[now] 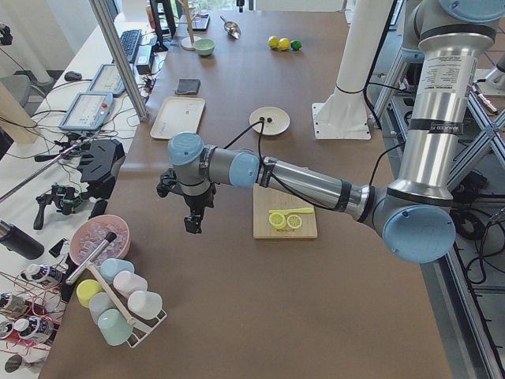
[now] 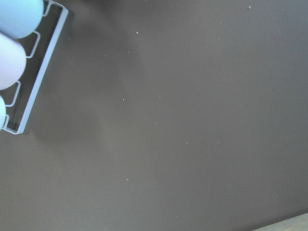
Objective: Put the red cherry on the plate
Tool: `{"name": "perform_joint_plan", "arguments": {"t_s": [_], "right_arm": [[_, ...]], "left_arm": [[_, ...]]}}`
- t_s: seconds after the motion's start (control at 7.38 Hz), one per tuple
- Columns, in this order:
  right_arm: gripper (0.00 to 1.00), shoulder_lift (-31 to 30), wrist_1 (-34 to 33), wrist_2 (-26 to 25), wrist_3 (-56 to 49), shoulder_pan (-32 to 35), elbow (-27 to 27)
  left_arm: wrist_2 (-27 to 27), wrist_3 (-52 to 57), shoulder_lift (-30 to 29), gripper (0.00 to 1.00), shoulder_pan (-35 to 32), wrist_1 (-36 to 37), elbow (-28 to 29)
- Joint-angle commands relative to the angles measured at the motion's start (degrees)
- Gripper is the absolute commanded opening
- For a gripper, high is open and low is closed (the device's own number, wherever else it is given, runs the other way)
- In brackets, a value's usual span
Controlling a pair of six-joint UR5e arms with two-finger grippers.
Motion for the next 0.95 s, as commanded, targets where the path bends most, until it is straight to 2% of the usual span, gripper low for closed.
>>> {"name": "perform_joint_plan", "arguments": {"t_s": [0.0,0.81], "right_arm": [[1.00,0.18,-0.09,-0.28,0.57,-0.56,0.00],[1.00,-0.87,0.17,-2.92,0.66,-0.91,1.31]], "left_arm": [[-1.78,-0.29,1.93,0.98,-0.25,0.52,-1.20],[-1.78,-0.03,4.92,0.98,-0.42,0.53,-1.90]]}}
